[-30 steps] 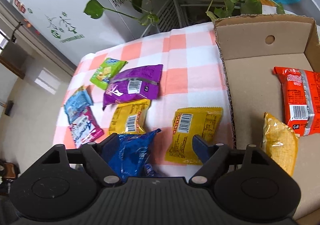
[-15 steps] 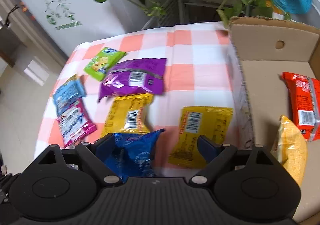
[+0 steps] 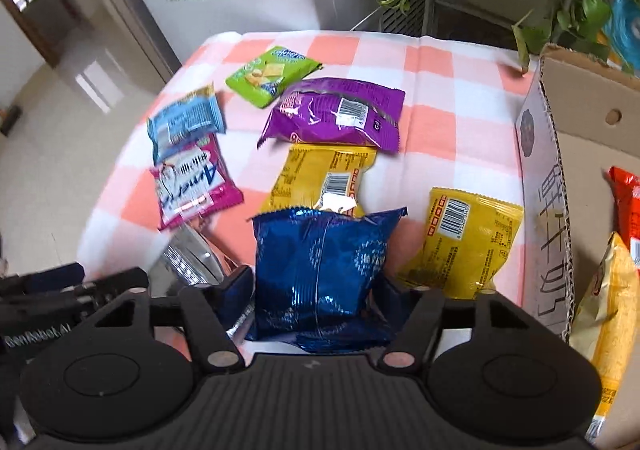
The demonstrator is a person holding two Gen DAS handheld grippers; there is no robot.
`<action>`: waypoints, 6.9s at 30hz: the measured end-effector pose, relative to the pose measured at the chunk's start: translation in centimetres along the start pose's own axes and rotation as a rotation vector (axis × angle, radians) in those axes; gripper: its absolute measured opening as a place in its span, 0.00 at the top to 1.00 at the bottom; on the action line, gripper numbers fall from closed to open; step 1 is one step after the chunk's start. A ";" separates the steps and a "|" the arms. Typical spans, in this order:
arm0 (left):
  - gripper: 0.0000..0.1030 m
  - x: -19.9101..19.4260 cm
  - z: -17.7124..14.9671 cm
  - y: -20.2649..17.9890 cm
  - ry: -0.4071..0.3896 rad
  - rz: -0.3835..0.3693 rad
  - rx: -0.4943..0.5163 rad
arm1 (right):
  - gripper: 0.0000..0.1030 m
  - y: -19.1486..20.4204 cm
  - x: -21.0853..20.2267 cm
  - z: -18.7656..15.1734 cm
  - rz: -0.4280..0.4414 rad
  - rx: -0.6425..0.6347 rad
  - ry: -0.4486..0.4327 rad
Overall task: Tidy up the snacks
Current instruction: 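Close the right tool on the blue bag while the left tool approaches the silver bag, then close the left tool on the silver bag while the right tool holds the blue bag, then lift the blue bag with the right tool while the left carries the silver bag toward the box, then open the right tool over the box while the left tool releases the silver bag into it, then move both tools back from the box toward the yellow and pink bags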
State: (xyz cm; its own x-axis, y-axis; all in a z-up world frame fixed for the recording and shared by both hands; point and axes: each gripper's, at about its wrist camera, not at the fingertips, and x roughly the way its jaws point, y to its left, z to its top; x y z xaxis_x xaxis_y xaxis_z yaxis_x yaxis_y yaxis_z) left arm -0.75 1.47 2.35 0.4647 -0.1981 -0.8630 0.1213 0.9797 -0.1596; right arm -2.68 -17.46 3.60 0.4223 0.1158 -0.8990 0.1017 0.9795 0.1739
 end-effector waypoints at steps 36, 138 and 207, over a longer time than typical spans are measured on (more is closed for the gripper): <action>0.24 2.7 -0.7 -3.8 0.061 -0.036 0.140 | 0.40 -1.3 -2.9 -1.6 0.013 -0.071 -0.014; 0.43 -7.4 -5.9 -13.2 -0.321 -0.034 0.529 | 0.36 -3.6 -12.4 -2.7 -0.163 -0.378 -0.301; 0.15 -5.5 -3.2 -14.3 -0.213 -0.209 0.475 | 0.26 -11.4 -11.9 1.4 0.004 0.032 -0.293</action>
State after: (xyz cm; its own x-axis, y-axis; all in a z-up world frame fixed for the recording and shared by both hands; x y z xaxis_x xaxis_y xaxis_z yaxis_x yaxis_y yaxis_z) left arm -7.84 -11.38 7.85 0.5493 -0.4368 -0.7124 0.5891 0.8070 -0.0407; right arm -7.61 -30.19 12.90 0.6643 0.0626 -0.7448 0.1261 0.9728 0.1943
